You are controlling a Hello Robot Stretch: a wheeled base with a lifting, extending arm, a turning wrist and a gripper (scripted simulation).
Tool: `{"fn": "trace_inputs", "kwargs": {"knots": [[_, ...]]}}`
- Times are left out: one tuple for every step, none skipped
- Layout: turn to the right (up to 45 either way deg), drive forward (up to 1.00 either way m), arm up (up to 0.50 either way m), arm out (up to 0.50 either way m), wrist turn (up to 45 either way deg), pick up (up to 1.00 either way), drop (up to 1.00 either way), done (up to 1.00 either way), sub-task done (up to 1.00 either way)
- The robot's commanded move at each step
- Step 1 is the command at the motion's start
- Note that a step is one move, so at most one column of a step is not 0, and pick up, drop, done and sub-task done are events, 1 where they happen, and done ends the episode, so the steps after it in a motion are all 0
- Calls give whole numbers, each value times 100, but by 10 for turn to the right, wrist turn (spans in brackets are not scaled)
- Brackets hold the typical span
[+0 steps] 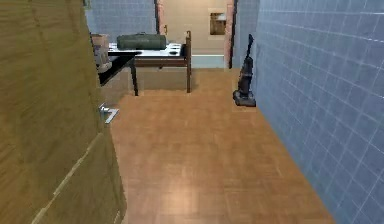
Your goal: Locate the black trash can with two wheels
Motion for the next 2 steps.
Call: {"fn": "trace_inputs", "kwargs": {"knots": [[0,40,0,0,0,0,0,0,0],[30,0,0,0,0,0,0,0,0]]}}
